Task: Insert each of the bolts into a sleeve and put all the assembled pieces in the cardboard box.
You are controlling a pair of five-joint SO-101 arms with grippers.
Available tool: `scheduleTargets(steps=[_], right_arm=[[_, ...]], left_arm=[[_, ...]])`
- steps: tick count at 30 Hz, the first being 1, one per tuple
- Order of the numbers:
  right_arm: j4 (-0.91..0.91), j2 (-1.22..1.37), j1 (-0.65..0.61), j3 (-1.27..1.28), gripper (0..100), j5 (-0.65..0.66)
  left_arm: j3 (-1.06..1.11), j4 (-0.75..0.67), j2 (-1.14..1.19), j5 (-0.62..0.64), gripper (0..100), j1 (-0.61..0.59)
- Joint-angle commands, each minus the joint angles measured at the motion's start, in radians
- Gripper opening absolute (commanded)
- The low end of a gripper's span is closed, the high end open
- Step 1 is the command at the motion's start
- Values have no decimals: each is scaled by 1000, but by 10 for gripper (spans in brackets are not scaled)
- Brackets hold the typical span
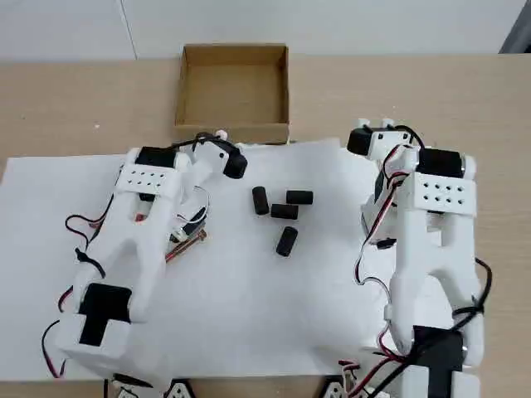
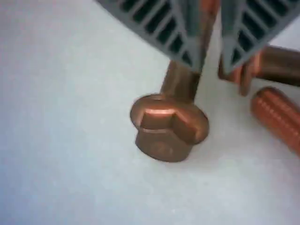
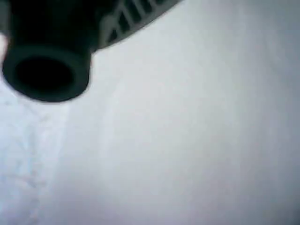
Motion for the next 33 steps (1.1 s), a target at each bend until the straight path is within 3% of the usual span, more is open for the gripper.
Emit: scheduleTargets(steps=[1,10,33], right_arm=[[-12,-36,8,-5,8,8],[-13,-36,8,-5,8,8],[-2,-38,8,-5,8,8]], left_arm=[[-36,8,0,-6,70,26],[-36,18,2,-6,70,100],[-39,-21,138,-28,69,57]])
